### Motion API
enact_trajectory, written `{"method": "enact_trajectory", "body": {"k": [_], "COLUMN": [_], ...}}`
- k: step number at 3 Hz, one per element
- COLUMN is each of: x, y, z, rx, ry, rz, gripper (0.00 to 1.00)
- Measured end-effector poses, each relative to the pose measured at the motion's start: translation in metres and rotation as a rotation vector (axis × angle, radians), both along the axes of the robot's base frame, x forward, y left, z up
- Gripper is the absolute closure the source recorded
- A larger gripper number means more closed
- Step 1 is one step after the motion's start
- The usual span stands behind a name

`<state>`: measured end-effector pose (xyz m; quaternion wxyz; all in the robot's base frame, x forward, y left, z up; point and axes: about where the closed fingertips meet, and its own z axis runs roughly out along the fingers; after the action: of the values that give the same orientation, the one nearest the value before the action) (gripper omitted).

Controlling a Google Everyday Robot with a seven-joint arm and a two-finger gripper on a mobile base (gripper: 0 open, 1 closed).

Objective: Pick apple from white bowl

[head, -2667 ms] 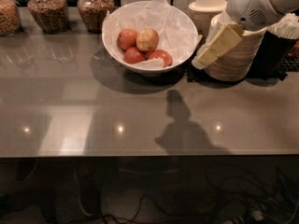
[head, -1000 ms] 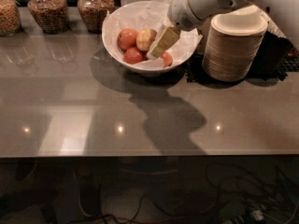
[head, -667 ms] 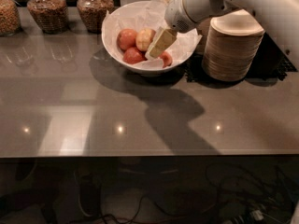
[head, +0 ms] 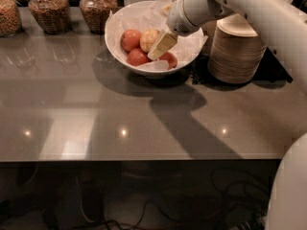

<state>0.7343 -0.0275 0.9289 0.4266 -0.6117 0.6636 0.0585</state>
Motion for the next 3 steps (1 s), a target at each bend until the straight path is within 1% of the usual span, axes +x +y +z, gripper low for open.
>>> {"method": "enact_trajectory", "body": {"k": [1,2,3], "x": [0.004,0.005,0.004], "y": [0.001,0.001,0.006], "z": [-0.007,-0.009,-0.017], "rx": [-0.003,-0.002,-0.003], "ry": [0.012,0.018,0.042], "rz": [0.001,0.002,0.015], "gripper": [0.34,0.33,0.34]}}
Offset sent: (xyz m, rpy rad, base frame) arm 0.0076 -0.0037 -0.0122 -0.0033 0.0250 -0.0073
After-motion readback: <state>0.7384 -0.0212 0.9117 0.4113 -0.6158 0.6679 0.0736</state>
